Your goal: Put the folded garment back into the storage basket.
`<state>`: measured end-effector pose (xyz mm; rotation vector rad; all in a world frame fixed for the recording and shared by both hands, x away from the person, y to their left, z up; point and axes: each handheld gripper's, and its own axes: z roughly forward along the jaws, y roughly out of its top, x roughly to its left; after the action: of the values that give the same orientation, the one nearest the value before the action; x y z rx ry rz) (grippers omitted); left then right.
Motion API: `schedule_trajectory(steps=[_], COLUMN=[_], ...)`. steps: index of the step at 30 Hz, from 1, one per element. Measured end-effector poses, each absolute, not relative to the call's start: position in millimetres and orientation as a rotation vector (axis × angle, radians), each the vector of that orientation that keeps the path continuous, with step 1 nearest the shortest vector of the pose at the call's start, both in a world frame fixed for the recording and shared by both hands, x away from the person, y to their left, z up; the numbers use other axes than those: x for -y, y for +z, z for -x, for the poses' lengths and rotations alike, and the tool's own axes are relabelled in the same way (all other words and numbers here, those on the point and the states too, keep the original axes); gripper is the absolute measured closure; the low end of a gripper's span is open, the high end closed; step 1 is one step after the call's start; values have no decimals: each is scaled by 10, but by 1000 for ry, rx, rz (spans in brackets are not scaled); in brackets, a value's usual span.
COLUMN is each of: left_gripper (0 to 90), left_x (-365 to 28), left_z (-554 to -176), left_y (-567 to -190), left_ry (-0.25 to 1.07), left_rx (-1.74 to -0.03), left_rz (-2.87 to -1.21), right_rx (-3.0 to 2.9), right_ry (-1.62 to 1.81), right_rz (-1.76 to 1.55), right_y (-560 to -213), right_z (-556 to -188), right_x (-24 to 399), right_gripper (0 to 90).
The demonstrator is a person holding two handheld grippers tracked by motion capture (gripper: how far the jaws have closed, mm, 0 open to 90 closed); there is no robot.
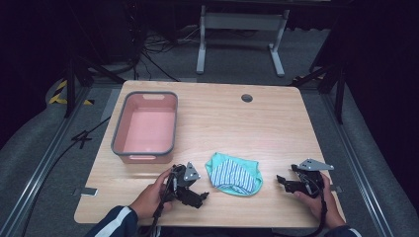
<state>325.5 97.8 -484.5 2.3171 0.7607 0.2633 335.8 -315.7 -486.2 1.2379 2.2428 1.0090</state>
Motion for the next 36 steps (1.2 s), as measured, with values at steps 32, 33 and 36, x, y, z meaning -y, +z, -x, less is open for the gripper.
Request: schedule_trajectory(steps=[32, 33, 36], left_gripper=[68, 68, 143], left_x=[-967, -963, -937], left_z=[-3408, -3416, -3459], left_y=[-4785, -4777, -4744], left_ry=[196, 195, 201], left_rx=[-554, -546, -557], left_rz=[-2408, -2415, -2422], right_rx=[-2233, -2233, -2246], right_ry=[1088, 1088, 1121], right_rz=[-1318, -1318, -1276], right_y=[-4703, -4703, -4610], right_z=[-3316, -3316, -3278], right_x=[3072, 3072, 2980], right_gripper=[235, 235, 255])
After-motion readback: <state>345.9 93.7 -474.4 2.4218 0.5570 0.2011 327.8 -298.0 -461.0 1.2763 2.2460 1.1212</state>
